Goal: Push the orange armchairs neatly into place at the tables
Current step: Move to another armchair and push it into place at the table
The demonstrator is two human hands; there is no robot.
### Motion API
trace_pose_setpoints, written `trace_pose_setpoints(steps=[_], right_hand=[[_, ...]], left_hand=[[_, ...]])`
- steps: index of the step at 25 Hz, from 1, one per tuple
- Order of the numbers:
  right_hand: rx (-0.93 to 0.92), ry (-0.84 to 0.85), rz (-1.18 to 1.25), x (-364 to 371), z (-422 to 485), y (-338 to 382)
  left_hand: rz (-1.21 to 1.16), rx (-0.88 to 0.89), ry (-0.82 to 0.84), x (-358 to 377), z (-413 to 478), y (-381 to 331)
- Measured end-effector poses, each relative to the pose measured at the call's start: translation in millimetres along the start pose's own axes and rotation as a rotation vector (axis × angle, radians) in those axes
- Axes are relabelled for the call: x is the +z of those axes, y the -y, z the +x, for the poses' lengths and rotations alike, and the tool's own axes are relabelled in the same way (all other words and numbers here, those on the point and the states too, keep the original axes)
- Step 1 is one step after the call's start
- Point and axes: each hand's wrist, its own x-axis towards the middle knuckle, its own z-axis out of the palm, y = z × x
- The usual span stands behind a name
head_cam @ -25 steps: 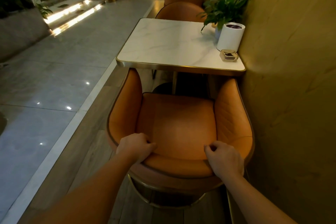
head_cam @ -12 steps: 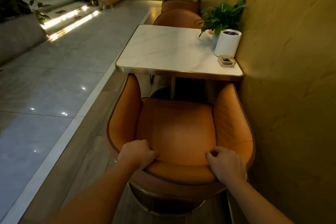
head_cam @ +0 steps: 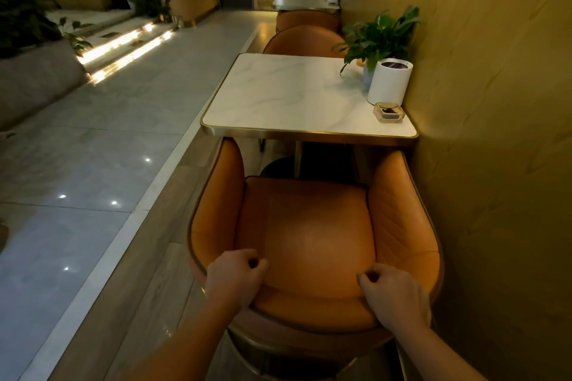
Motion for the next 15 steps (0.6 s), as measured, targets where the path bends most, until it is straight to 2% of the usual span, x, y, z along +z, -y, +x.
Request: trace_pose_setpoints(steps=[8, 15], right_hand=[[-0.014, 0.104, -0.117, 2, 4, 6], [-0.011, 0.073, -0.106, 5, 5, 8]], left_hand=[[-0.069, 0.030, -0.006, -6, 3, -2], [-0.010, 0.033, 0.051, -11, 9, 0]])
